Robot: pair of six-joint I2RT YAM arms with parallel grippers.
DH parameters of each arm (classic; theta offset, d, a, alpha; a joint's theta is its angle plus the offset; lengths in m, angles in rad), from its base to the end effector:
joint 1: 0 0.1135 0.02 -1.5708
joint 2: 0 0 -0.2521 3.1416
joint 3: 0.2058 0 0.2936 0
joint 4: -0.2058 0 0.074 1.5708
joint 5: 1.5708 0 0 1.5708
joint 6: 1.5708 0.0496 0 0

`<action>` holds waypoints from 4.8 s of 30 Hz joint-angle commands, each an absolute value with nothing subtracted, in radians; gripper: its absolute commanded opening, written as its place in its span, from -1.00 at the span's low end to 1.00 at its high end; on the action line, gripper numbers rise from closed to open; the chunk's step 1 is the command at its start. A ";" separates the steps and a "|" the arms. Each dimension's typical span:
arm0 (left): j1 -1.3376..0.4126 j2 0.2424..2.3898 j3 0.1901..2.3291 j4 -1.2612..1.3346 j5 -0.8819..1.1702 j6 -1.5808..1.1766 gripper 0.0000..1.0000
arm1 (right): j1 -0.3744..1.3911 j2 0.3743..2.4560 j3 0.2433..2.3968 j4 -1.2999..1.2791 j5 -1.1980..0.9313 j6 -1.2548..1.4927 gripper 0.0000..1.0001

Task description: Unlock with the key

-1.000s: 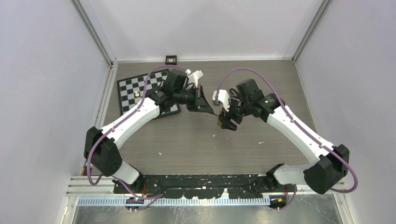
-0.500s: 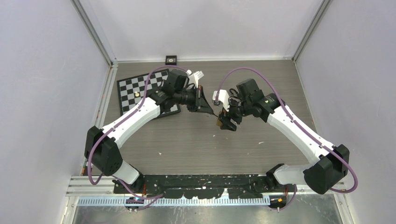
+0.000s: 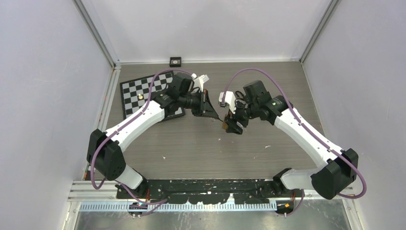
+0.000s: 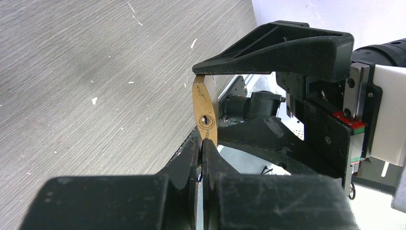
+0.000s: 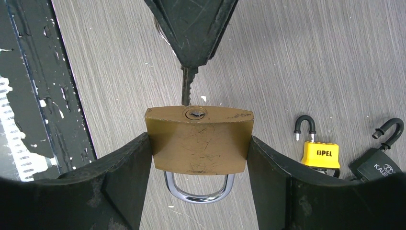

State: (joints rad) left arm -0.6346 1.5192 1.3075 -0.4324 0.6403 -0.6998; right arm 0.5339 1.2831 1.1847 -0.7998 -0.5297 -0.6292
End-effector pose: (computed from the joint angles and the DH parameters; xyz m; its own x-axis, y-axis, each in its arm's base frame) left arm 0.2978 -0.2560 0.2952 -0.9239 0.0388 -0.3806 0.3465 0.5066 -0.7895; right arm 0.2568 0.1809 0.2953 -0.1265 -0.6647 -0.7363 -0.9704 0.2368 -0.0471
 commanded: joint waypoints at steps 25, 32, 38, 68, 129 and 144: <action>-0.647 1.523 1.322 -0.397 0.671 -0.706 -1.00 | 0.528 1.250 1.244 -0.747 -0.617 -0.633 -0.99; -0.647 1.504 1.319 -0.400 0.659 -0.695 -1.00 | 0.528 1.256 1.249 -0.760 -0.621 -0.641 -0.99; -0.646 1.498 1.316 -0.400 0.657 -0.692 -1.00 | 0.528 1.262 1.251 -0.771 -0.622 -0.645 -0.99; -0.646 1.488 1.281 -0.366 0.680 -0.709 -1.00 | 0.528 1.292 1.271 -0.779 -0.643 -0.647 -0.99; -0.680 1.576 1.268 -0.306 0.757 -0.748 -1.00 | 0.530 1.270 1.267 -0.803 -0.617 -0.700 -0.99; -0.684 1.584 1.295 -0.350 0.739 -0.679 -1.00 | 0.547 1.299 1.300 -0.928 -0.705 -0.788 -0.99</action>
